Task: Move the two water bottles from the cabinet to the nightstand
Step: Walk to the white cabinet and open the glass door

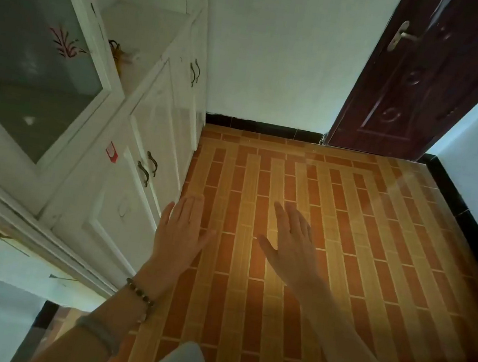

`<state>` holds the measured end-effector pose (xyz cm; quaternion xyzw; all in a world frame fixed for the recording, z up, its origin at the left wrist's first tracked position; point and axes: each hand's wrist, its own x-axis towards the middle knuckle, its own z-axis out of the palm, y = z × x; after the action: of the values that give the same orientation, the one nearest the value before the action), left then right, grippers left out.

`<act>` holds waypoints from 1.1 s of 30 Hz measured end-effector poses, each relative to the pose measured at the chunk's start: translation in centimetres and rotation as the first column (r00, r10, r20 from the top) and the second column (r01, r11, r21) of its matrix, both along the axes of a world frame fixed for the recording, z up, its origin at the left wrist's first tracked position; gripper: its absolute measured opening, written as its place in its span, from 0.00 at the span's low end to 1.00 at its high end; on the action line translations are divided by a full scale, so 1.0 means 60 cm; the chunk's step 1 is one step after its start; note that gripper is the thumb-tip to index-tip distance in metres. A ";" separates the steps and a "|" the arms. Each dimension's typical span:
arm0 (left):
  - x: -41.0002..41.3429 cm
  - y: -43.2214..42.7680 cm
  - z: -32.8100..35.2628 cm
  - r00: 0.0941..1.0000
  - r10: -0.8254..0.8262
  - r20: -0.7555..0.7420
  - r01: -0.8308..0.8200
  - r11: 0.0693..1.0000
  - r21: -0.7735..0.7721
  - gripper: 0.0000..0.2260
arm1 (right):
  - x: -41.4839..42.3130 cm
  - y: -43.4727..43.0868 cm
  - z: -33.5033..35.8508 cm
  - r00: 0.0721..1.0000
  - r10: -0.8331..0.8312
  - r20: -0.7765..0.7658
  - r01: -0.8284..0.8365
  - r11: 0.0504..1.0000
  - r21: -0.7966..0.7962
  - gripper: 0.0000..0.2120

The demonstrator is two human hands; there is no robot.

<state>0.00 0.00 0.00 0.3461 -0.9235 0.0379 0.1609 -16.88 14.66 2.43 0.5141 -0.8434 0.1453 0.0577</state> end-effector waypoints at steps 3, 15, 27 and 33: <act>-0.014 -0.014 -0.005 1.000 0.015 -0.008 -0.015 1.000 0.013 0.31 | -0.017 -0.013 -0.001 1.000 -0.008 0.019 0.009 1.000 -0.029 0.30; -0.133 -0.163 -0.030 1.000 -0.006 -0.003 0.006 0.999 0.032 0.31 | -0.137 -0.154 -0.029 0.996 -0.053 0.071 0.051 0.998 0.031 0.30; -0.330 -0.446 -0.009 1.000 -0.013 0.002 0.013 0.998 0.068 0.31 | -0.323 -0.427 -0.002 0.989 -0.062 0.134 0.054 0.996 0.066 0.31; -0.415 -0.561 0.001 1.000 -0.010 0.023 0.008 0.996 0.090 0.31 | -0.394 -0.541 0.009 0.990 -0.065 0.124 0.058 0.996 0.062 0.32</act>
<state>-24.88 -33.63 0.08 0.3482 -0.9277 -0.0006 0.1344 -40.50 -17.82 2.94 0.4791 -0.8646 0.1510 -0.0062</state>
